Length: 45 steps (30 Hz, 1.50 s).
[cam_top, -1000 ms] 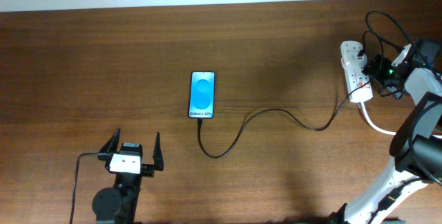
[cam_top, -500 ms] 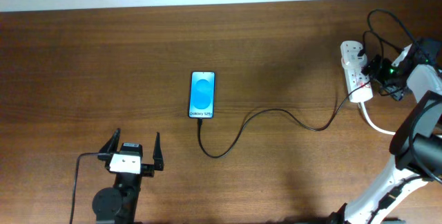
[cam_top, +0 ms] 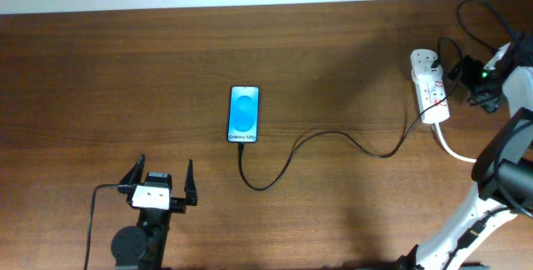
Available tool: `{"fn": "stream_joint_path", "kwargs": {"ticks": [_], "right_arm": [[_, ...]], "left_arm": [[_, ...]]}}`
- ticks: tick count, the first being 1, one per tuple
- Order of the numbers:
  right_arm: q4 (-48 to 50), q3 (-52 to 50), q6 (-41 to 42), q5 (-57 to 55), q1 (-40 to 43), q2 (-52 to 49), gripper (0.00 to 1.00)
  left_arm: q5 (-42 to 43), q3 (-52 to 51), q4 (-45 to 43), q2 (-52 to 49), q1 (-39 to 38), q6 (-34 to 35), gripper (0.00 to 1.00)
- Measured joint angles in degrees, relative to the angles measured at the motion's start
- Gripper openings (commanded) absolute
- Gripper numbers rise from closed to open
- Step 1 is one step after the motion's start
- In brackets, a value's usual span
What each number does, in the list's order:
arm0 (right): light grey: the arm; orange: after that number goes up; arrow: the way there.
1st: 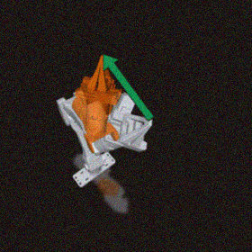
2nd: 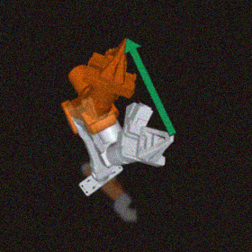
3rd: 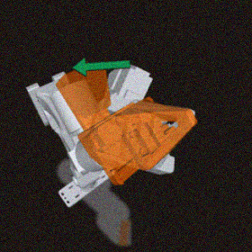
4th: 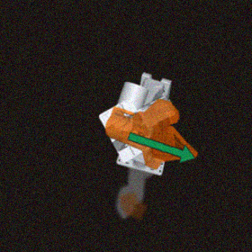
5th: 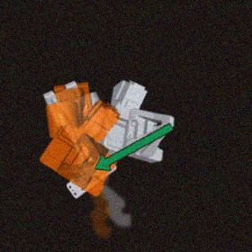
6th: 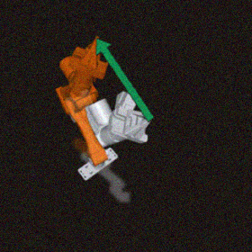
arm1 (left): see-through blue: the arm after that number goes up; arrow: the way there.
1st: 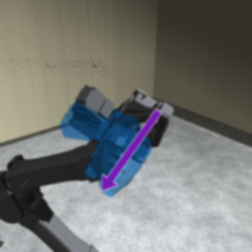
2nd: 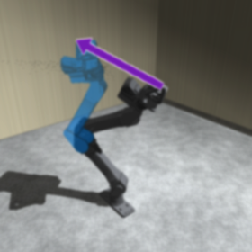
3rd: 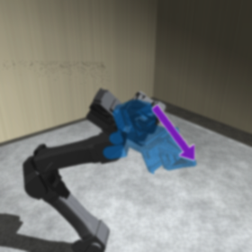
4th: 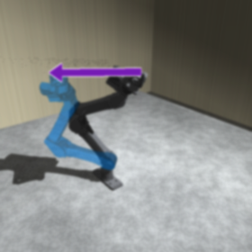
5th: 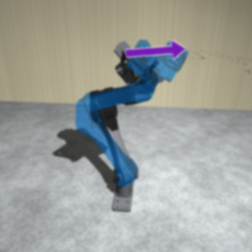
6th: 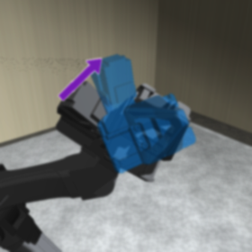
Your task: Plug charger to phone and switch on socket
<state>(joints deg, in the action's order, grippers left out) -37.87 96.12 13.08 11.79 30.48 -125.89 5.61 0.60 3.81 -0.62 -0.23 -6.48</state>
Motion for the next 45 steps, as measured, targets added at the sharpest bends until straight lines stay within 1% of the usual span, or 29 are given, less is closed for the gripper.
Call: {"fn": "stream_joint_path", "kwargs": {"ticks": [3, 22, 34, 45], "right_arm": [[-0.74, 0.00, -0.02, -0.39, -0.33, -1.49, 0.98], [-0.94, 0.48, -1.03, -1.22, -1.07, -2.29, 0.99], [-4.39, 1.44, -0.66, -1.25, -1.44, -2.34, 0.99], [-5.01, 2.64, -0.20, -2.05, -1.42, -2.75, 0.98]], "left_arm": [[0.00, 0.00, 0.00, 0.00, 0.00, 0.02, 0.99], [0.00, 0.00, 0.00, 0.00, 0.00, 0.02, 0.99], [0.00, 0.00, 0.00, 0.00, 0.00, 0.02, 0.99], [0.00, 0.00, 0.00, 0.00, 0.00, 0.00, 0.99]]}}
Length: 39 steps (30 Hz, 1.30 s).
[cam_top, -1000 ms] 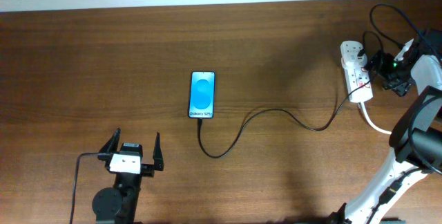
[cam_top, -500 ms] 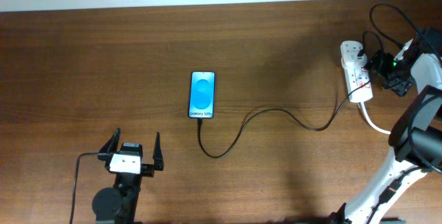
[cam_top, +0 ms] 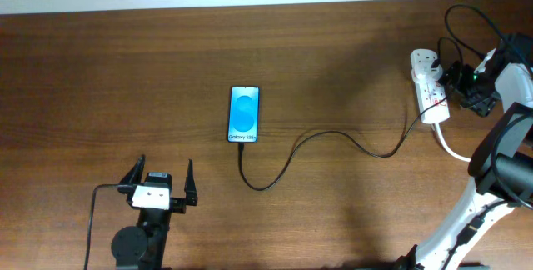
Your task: Plug charger to phone and switch on socket
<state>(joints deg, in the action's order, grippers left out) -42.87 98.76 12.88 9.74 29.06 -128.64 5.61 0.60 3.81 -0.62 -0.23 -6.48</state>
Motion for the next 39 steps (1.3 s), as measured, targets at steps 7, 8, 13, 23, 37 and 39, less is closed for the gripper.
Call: {"fn": "stream_joint_path", "kwargs": {"ticks": [7, 8, 13, 23, 37, 39], "right_arm": [[-16.39, 21.51, -0.50, -0.76, 4.42, -2.58, 0.98], [-17.33, 24.63, -0.90, -0.83, 5.07, -2.38, 0.98], [-26.01, 36.89, -3.10, 1.14, 5.11, -0.33, 0.98], [-36.81, 41.94, -10.10, 8.41, -6.73, 19.96, 0.98], [-48.39, 42.03, -12.13, 8.59, -15.63, 31.76, 0.98], [-49.88, 42.03, -12.48, 8.61, -15.63, 34.10, 0.98]], "left_arm": [[0.00, 0.00, 0.02, 0.00, 0.00, 0.02, 0.99], [0.02, 0.00, 0.00, 0.00, 0.00, 0.02, 0.99], [0.00, 0.00, 0.00, 0.00, 0.00, 0.02, 0.99], [0.00, 0.00, 0.00, 0.00, 0.00, 0.02, 0.99], [0.00, 0.00, 0.00, 0.00, 0.00, 0.02, 0.99], [0.00, 0.00, 0.00, 0.00, 0.00, 0.02, 1.00]]}}
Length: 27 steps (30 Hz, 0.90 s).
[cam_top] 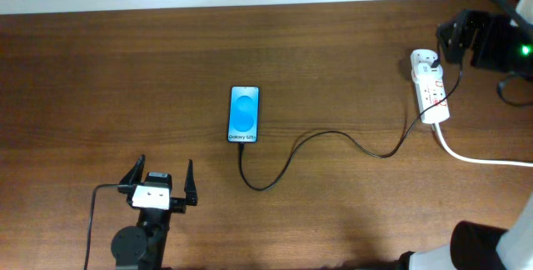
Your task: Plug charger to phone and switch on socket
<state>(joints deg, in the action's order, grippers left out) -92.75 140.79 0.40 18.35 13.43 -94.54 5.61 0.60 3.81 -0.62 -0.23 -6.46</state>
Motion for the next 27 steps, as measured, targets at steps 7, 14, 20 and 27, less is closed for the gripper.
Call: {"fn": "stream_joint_path", "kwargs": {"ticks": [7, 14, 20, 27], "right_arm": [[-4.22, 0.17, -0.42, 0.00, 0.00, 7.69, 0.99], [-4.22, 0.44, -1.20, 0.00, 0.00, 7.72, 0.98], [-4.17, 0.42, -4.79, -0.46, -3.17, 7.72, 0.98], [16.13, -18.10, -6.78, -8.61, -12.72, 20.63, 0.98]], "left_arm": [[0.00, 0.00, 0.00, 0.00, 0.00, 0.00, 1.00], [0.00, 0.00, 0.00, 0.00, 0.00, -0.02, 0.99], [0.00, 0.00, 0.00, 0.00, 0.00, 0.00, 0.99], [0.00, 0.00, 0.00, 0.00, 0.00, 0.00, 0.99]]}}
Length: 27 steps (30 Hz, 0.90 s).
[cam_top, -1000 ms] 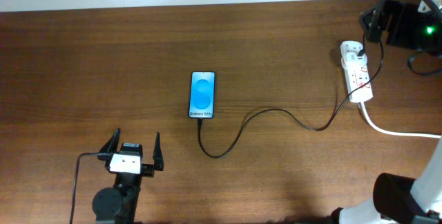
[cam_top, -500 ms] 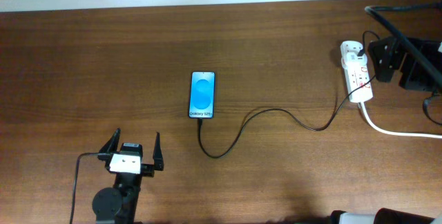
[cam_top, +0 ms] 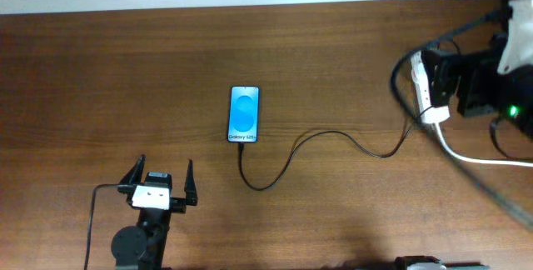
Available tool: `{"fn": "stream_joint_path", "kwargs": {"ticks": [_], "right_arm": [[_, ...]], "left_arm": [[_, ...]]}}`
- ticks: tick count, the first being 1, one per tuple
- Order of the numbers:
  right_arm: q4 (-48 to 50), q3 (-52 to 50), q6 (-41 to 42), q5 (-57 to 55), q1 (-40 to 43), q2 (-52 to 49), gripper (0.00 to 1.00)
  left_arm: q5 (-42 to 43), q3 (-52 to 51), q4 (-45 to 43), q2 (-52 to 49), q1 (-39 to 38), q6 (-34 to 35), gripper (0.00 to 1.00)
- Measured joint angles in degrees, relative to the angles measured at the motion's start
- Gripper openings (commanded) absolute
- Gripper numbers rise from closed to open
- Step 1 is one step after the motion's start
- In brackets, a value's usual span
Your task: Plug charger to phone and switch on socket
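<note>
The phone (cam_top: 244, 113) lies face up mid-table with its screen lit blue. A black charger cable (cam_top: 287, 160) is plugged into the phone's near end and loops right to the white socket strip (cam_top: 423, 93) at the right edge. My right gripper (cam_top: 440, 77) hangs as a dark, blurred mass over the strip's right side and covers much of it; its jaws cannot be made out. My left gripper (cam_top: 163, 171) rests open at the front left, well away from the phone, with nothing between its fingers.
The strip's thick white lead (cam_top: 475, 160) runs off to the right edge. The right arm's black cables (cam_top: 466, 27) arc above the strip. A thin black wire (cam_top: 90, 220) trails from the left arm toward the front edge.
My right gripper was behind the strip near the far right corner; now it sits lower in the view and larger, over the strip's right side. Phone, cable and left arm are unchanged.
The phone stayed lit with the cable plugged in, and the left arm stayed put. My right gripper was just right of the strip, then against its right side, then off behind its far end, and now over the strip.
</note>
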<state>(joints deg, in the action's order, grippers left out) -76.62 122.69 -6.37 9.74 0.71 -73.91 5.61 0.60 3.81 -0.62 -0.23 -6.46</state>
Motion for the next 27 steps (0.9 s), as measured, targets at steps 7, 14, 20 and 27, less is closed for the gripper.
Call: {"fn": "stream_joint_path", "kwargs": {"ticks": [7, 14, 20, 27], "right_arm": [[30.82, -43.23, -0.13, -2.23, -0.17, 21.97, 0.98], [56.15, -78.49, -0.13, -2.45, -0.24, 42.01, 0.98], [69.75, -102.22, -0.24, -2.45, -0.28, 59.04, 0.98], [74.84, -114.92, -0.31, -2.45, -0.44, 70.97, 0.98]], "left_arm": [[0.00, 0.04, 0.04, 0.00, 0.00, -0.02, 0.99], [0.00, 0.04, 0.07, 0.00, 0.00, -0.02, 0.99], [0.02, 0.04, 0.02, 0.00, 0.00, -0.02, 0.99], [0.00, 0.04, 0.04, 0.02, 0.00, -0.02, 0.99]]}}
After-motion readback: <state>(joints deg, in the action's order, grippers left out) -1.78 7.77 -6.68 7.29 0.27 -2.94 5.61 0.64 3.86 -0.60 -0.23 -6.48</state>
